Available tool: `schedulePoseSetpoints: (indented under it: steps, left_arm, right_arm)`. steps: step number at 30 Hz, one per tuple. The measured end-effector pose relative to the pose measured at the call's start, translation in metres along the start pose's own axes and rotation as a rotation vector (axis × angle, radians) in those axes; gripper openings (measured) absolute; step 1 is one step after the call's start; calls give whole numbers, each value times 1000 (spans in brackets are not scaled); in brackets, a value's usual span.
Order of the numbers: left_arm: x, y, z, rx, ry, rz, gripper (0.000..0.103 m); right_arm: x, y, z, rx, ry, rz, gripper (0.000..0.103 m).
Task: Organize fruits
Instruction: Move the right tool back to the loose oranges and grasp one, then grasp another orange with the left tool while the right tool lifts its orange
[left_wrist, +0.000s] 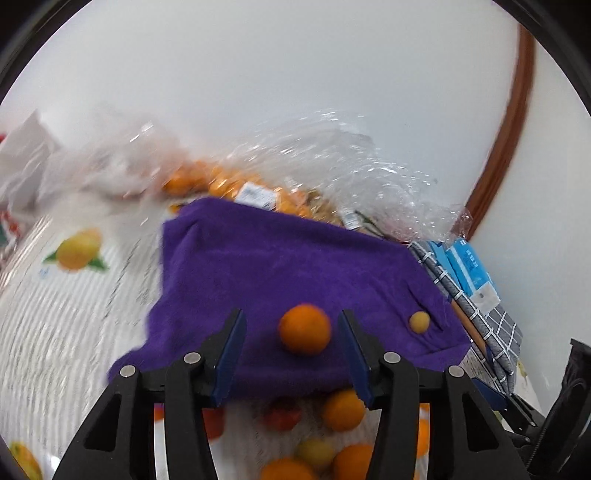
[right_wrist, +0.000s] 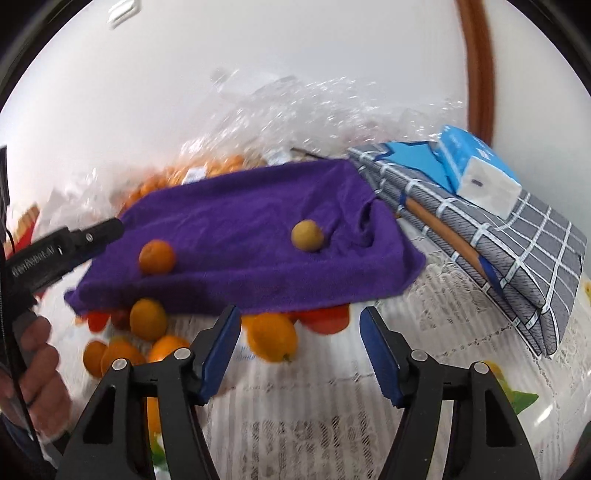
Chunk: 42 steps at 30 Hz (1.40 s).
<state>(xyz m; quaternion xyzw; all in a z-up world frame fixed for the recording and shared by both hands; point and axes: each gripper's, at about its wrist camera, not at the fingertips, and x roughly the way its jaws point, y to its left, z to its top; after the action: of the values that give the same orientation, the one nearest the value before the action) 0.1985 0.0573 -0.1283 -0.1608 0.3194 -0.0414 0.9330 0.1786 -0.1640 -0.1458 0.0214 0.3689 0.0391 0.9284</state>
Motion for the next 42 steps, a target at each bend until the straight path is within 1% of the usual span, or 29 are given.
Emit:
schedulePoseSetpoints:
  steps: [2,4,7,9,11,12,14,16,20,23,25,28,31,33,37,39,42]
  left_arm:
    - [-7,13,-8,-30,22,2,51]
    - [-13,21,-13,-38,26,4,52]
    - [-25,30,-25,-32,28,30,53]
    - [-29,30,-29,-18,29,35,53]
    - [-32,28,-32,4,24,43,54]
    - [-32,26,-33,18,25,52,54]
    - [-29,22,-34,38,38,52,54]
    - [-27,19,-35,51,46,48,54]
    - [-25,13,-38,81,56,43,54]
    - [-25,9,-40,96,63,33,54]
    - [-25,7,-41,103,71,22,54]
    - [-27,5,-43,107,85,-19,54]
    - [-27,3,-48,105,128,-65,54]
    - [-28,3,-51,96,149,-82,54]
    - [-28,5,-60,86,179,-83,54]
    - [-24,2,-64,104,205,-50,54]
    - [-25,-1,-66,122,192,-27,54]
  right_arm:
    - [0,6,-2,-30,14,20,67]
    - [-1,10,-5,-45,20,25,67]
    - [-5,14,-9,-62,11,33,67]
    - [-2,13,-9,-54,31,22,64]
    - [5,10,-7,-34,63,22,55]
    - [9,8,-7,-24,80,18,53]
    - [16,6,-6,-13,119,19,42]
    - [20,5,-6,-4,141,25,38]
    - [20,5,-4,10,125,26,38]
    - [26,4,-2,17,137,38,38]
    - [25,2,-2,29,129,54,33]
    - [19,-6,-1,74,89,58,33]
    - [14,-12,-3,102,70,52,33]
    - [9,-16,-4,110,53,50,33]
    - [6,-18,-5,108,38,55,33]
    - [6,-17,-5,97,43,55,33]
    - [4,-14,-5,78,42,49,33]
